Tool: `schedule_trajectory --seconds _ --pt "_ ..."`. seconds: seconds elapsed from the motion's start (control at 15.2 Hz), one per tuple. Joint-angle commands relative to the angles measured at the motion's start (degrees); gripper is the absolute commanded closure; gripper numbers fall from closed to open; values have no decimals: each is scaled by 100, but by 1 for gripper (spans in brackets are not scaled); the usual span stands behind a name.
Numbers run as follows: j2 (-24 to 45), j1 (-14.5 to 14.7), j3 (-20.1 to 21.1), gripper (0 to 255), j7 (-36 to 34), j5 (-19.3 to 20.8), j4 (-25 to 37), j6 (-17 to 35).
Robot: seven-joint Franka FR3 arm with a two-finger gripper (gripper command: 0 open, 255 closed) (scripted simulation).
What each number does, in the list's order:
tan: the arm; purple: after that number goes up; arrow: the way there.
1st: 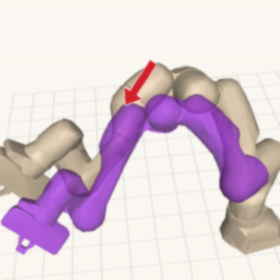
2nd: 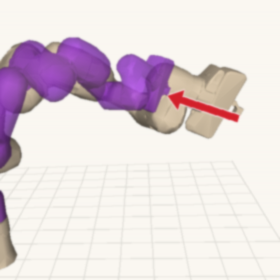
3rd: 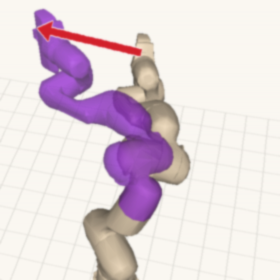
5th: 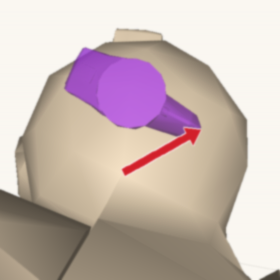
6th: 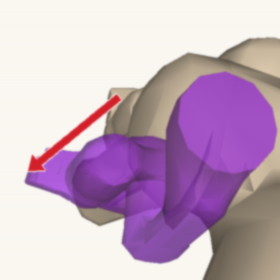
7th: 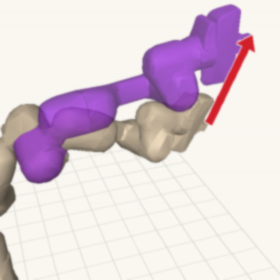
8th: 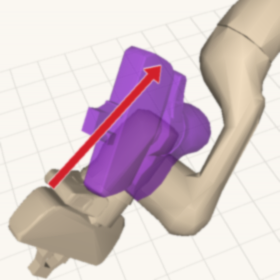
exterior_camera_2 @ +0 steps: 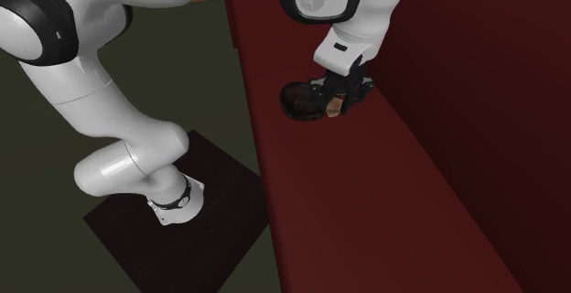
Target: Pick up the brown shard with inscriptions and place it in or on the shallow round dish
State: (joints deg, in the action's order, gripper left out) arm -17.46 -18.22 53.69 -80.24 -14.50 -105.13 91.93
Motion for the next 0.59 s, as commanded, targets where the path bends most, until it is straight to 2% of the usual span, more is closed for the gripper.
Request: schedule_trajectory --seconds 0.0,0.53 --pt "-151 115 71 255 -165 -141 -45 -34" --pt "-359 412 731 255 -1137 -479 202 -192"
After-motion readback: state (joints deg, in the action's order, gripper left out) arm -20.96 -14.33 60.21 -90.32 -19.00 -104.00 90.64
